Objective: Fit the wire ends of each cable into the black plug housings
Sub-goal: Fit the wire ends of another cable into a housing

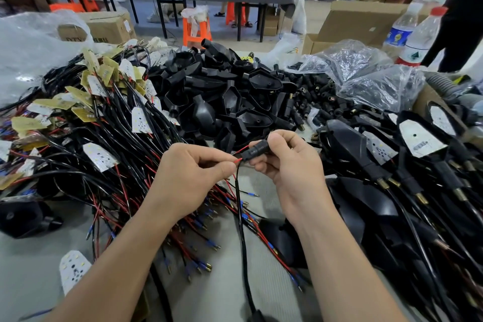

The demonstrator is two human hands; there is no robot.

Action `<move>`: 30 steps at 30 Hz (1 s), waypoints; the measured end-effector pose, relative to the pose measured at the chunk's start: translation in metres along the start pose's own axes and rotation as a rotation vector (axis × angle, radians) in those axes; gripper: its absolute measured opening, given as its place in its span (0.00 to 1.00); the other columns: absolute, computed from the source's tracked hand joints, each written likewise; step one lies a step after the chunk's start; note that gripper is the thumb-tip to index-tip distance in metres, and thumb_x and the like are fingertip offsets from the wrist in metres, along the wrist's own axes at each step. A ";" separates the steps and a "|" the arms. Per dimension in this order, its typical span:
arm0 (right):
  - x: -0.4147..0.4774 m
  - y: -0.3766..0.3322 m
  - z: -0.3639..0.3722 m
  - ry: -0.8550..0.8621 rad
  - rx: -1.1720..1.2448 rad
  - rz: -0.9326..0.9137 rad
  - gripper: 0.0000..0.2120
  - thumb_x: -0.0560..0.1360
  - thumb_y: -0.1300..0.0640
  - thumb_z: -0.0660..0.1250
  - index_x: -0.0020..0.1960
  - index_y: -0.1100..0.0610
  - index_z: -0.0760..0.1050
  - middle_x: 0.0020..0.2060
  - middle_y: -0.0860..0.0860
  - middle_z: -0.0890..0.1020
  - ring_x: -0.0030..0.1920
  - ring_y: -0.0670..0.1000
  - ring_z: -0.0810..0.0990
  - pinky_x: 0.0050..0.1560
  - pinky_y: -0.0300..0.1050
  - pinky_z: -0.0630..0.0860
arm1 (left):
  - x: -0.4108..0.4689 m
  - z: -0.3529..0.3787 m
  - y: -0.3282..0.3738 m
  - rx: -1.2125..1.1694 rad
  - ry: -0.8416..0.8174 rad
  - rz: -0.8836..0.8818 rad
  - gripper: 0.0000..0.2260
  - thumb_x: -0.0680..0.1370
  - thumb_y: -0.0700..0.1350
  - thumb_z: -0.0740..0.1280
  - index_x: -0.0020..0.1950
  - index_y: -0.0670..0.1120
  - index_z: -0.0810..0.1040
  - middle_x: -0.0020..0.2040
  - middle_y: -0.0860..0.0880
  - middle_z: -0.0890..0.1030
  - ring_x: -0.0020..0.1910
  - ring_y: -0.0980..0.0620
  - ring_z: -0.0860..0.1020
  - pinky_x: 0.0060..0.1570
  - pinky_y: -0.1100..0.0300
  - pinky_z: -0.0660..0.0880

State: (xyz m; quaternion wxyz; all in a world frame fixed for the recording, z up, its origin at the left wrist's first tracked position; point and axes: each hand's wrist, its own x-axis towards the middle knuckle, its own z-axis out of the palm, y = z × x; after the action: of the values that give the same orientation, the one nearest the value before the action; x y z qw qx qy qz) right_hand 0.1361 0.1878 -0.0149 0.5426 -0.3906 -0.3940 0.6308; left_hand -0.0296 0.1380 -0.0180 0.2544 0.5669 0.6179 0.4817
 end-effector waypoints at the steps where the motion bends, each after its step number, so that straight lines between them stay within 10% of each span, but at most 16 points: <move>1: 0.001 0.001 0.000 0.003 -0.003 -0.008 0.07 0.84 0.64 0.61 0.48 0.59 0.74 0.40 0.58 0.87 0.30 0.51 0.80 0.32 0.40 0.77 | 0.001 0.001 0.000 0.003 -0.007 -0.001 0.13 0.73 0.43 0.79 0.41 0.64 0.88 0.34 0.54 0.86 0.34 0.51 0.84 0.39 0.55 0.79; 11: 0.001 0.004 0.001 -0.010 -0.074 -0.053 0.07 0.83 0.62 0.64 0.47 0.62 0.78 0.39 0.59 0.86 0.32 0.51 0.82 0.34 0.40 0.78 | -0.004 0.009 0.000 0.021 0.075 0.035 0.08 0.72 0.46 0.80 0.37 0.58 0.87 0.31 0.57 0.84 0.30 0.62 0.82 0.32 0.73 0.74; 17: 0.002 0.001 0.000 0.044 0.091 0.001 0.08 0.84 0.63 0.63 0.46 0.60 0.76 0.37 0.59 0.85 0.30 0.50 0.82 0.32 0.39 0.78 | -0.001 0.011 0.003 -0.185 -0.020 -0.080 0.10 0.78 0.39 0.74 0.40 0.51 0.88 0.36 0.48 0.87 0.34 0.53 0.85 0.41 0.54 0.83; 22: 0.002 0.004 -0.001 0.034 -0.032 -0.042 0.08 0.83 0.63 0.64 0.46 0.60 0.77 0.38 0.59 0.86 0.33 0.53 0.82 0.34 0.40 0.78 | -0.005 0.008 0.001 0.029 0.067 0.004 0.11 0.76 0.43 0.75 0.36 0.56 0.87 0.30 0.53 0.84 0.27 0.57 0.80 0.30 0.66 0.76; 30: 0.001 0.008 0.001 0.045 -0.079 -0.049 0.07 0.83 0.64 0.64 0.47 0.62 0.78 0.39 0.58 0.87 0.30 0.50 0.78 0.33 0.39 0.77 | -0.014 0.012 0.004 0.275 0.124 0.241 0.05 0.75 0.46 0.73 0.40 0.52 0.86 0.27 0.55 0.80 0.27 0.51 0.79 0.30 0.57 0.74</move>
State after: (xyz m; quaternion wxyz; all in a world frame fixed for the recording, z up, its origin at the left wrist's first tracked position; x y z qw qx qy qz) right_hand 0.1320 0.1883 -0.0215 0.5507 -0.4159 -0.4158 0.5924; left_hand -0.0145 0.1277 -0.0226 0.0767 0.6355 0.6200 0.4537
